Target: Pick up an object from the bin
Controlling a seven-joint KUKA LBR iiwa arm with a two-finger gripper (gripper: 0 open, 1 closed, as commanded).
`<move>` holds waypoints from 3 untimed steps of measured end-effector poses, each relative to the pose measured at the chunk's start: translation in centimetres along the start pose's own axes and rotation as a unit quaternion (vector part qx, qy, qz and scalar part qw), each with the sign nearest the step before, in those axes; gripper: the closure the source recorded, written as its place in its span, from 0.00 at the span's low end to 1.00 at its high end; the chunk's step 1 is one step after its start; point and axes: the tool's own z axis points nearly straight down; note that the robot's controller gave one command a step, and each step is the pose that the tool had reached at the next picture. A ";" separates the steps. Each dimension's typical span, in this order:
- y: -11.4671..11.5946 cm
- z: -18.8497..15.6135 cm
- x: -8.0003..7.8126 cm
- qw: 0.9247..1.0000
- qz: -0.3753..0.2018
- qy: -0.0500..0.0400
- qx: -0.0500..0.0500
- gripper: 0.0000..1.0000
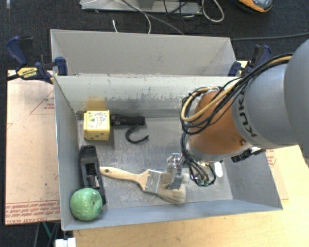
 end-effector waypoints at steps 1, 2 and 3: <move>0.3 -8.1 -0.9 1.000 -0.006 0.000 -0.002 1.00; 1.0 0.0 -0.1 1.000 -0.007 0.002 -0.001 1.00; 0.9 -7.6 -0.1 1.000 -0.013 0.000 -0.002 1.00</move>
Offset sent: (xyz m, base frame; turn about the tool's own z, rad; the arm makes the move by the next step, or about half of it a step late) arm -0.0010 0.0132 -0.0230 -0.0144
